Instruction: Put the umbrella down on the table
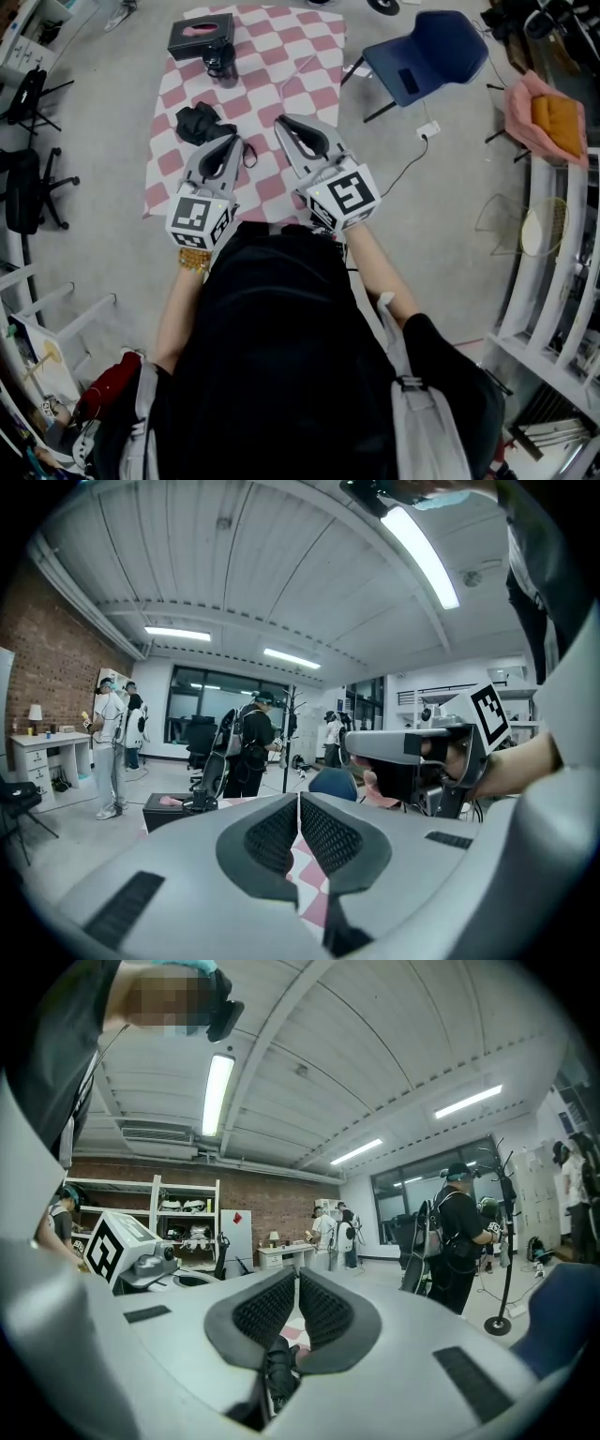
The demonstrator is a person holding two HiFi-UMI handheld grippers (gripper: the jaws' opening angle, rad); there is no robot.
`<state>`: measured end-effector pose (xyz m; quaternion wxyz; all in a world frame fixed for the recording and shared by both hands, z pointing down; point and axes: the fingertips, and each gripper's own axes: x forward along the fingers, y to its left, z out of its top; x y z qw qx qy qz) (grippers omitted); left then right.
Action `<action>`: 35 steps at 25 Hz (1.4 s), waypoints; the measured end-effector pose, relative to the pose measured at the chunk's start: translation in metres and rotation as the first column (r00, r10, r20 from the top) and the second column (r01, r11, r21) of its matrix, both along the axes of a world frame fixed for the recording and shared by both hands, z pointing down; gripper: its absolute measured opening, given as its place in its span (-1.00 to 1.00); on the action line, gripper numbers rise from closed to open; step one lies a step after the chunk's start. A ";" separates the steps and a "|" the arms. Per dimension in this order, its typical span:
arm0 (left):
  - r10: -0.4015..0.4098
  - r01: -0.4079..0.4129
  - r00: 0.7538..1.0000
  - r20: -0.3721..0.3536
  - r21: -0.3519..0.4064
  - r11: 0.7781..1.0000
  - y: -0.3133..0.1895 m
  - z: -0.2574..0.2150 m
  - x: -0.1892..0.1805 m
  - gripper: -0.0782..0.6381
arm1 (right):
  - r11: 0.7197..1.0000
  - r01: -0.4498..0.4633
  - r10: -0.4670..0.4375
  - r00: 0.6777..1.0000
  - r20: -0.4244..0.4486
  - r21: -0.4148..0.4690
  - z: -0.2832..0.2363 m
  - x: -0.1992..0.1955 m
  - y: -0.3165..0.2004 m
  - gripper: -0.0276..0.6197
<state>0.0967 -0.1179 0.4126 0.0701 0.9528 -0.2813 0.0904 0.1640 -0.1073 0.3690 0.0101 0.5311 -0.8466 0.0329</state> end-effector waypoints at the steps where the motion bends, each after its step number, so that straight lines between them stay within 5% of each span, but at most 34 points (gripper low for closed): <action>1: 0.000 0.000 1.000 0.001 -0.002 1.000 0.001 0.002 0.000 -0.73 | 1.000 0.002 -0.002 1.000 -0.005 -0.004 0.004 -0.001 0.001 -0.83; 35: -0.065 0.068 0.997 0.032 -0.103 0.992 0.003 0.064 -0.043 -0.73 | 0.980 0.067 -0.075 0.996 -0.037 -0.188 0.101 -0.074 -0.001 -0.84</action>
